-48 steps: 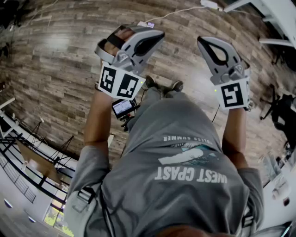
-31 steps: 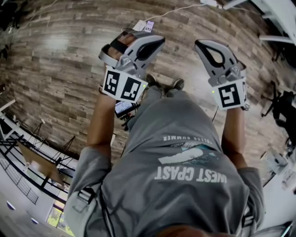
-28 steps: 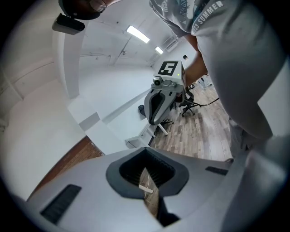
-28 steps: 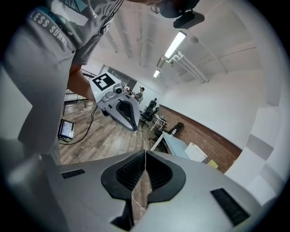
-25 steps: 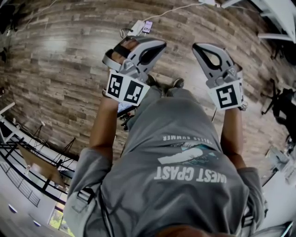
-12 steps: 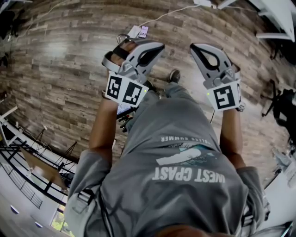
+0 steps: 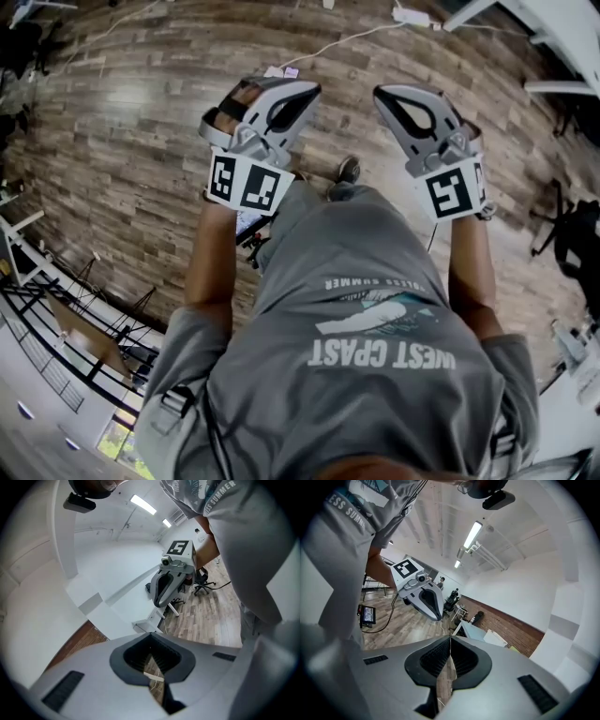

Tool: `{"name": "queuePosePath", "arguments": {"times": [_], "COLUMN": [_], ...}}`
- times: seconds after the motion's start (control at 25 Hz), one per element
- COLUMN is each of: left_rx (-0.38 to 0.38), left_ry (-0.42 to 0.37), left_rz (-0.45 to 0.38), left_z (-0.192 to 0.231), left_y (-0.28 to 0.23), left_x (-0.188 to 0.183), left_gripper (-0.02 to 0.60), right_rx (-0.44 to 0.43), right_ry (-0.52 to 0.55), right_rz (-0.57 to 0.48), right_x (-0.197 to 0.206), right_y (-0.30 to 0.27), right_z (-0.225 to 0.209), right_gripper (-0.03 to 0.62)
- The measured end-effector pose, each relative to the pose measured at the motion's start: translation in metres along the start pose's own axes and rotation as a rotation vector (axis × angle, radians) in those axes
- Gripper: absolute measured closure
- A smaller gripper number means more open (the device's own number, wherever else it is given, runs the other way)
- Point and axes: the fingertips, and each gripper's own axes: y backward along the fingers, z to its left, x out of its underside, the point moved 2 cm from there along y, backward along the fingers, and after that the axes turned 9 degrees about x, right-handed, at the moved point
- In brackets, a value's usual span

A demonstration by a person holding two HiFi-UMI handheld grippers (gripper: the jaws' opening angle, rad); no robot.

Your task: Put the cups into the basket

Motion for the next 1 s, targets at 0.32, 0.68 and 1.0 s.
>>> {"name": "queuePosePath", "arguments": {"times": [0.32,0.68,1.0], "left_rx": [0.010,0.008,0.026], "left_ry": [-0.017,-0.035,-0.037], "left_rz": [0.007,-0.049,-0.072], "left_z": [0.030,0.081,0.112], "left_y": [-0.010,-0.005,-0.016], "left_x": [0.014,0.053,0.077], "left_gripper": [0.580,0.580,0.580], "right_rx": [0.005,0.049,0.072], "right_ry": [-0.013,-0.004,0.008], "right_rz": [0.007,0.049,0.083], "right_x": [0.009,0.002,0.006], "right_y": [-0.021,-0.072,-0.105], "right_z": [-0.020,-0.040,-0.068], "right_gripper": [0.579,0.580,0.579]}}
